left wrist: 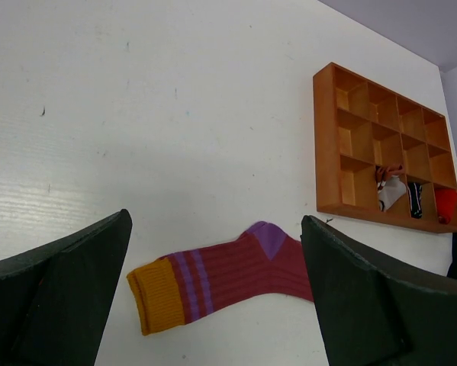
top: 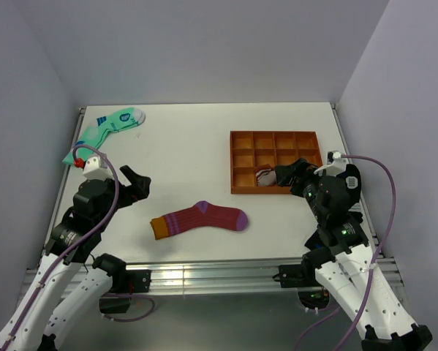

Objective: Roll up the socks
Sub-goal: Fold the sock at the center of the board.

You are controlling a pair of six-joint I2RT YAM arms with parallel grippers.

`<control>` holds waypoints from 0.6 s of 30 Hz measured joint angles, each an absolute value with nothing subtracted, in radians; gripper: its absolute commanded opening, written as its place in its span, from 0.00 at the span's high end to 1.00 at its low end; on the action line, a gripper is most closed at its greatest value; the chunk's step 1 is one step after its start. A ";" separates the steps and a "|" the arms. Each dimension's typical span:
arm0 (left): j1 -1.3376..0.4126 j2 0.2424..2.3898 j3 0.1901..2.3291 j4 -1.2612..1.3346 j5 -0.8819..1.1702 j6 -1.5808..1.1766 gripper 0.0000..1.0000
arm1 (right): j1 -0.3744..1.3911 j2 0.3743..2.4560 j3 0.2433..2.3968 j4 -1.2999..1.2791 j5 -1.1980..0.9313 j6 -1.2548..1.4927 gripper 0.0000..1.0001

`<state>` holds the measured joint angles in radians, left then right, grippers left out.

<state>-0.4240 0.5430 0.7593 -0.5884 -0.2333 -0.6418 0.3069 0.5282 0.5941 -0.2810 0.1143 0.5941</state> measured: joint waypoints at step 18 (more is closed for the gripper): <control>-0.424 0.547 0.759 -0.588 -0.225 -0.639 0.01 | 0.326 0.642 0.490 -0.222 0.025 0.659 0.11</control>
<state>-0.4240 0.5472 0.7593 -0.5880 -0.2253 -0.6392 0.3264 0.6422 0.4900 -0.2218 0.0250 0.6594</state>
